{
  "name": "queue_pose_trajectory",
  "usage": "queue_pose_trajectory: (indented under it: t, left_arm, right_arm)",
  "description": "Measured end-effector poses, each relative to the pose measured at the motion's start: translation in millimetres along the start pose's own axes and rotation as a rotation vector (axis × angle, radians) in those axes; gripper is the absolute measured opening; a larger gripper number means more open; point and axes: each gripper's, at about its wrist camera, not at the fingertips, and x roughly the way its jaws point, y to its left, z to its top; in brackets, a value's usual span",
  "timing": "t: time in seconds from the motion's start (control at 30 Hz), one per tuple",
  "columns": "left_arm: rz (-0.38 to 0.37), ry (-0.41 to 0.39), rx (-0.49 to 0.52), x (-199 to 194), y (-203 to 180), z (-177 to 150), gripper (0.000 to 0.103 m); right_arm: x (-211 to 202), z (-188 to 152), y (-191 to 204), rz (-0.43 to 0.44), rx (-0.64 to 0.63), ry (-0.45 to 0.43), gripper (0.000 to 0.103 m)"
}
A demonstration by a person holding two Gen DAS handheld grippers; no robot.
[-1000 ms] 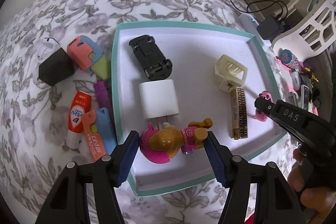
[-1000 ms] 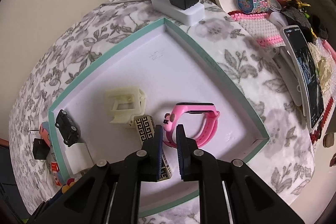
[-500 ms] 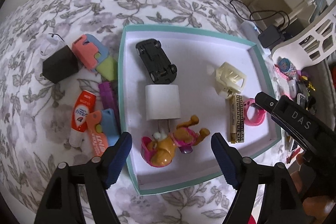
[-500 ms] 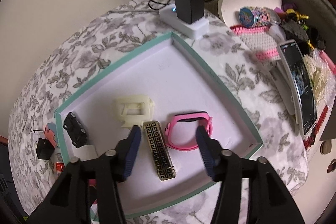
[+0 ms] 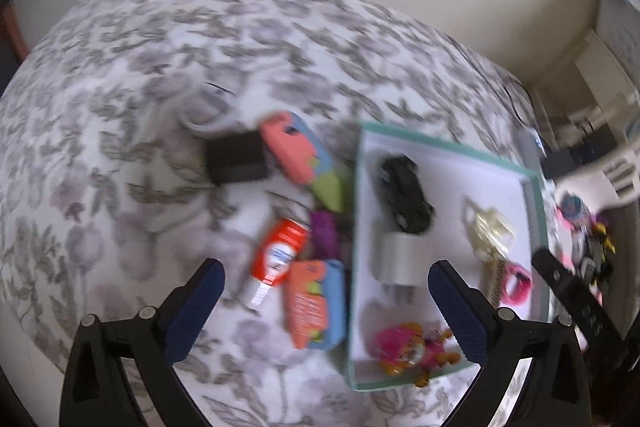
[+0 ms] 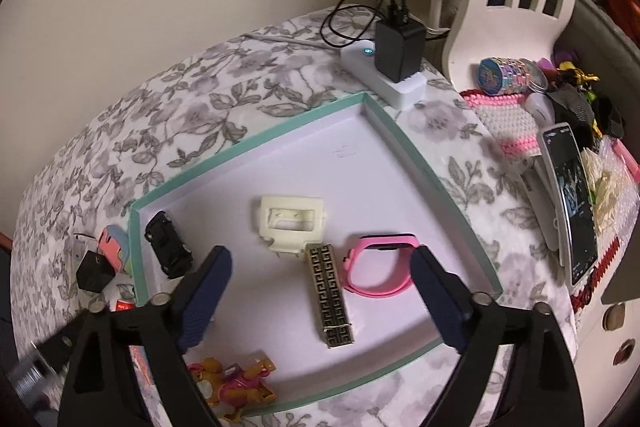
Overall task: Organize rigid objects
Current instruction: 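Move both tools back over the pile of objects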
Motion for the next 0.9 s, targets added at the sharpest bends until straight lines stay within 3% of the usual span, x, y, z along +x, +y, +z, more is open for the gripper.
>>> queue_pose_trajectory:
  t: [0.57, 0.9]
  left_arm:
    - [0.086, -0.13, -0.301, -30.7, 117.5, 19.3, 0.103]
    - [0.12, -0.154, -0.383, -43.2, 166.9, 17.2, 0.103]
  right_arm:
    - [3.4, -25.3, 72.1, 0.175, -0.152, 0.037, 0.093]
    - [11.4, -52.1, 117.4, 0.23, -0.259, 0.114, 0.093]
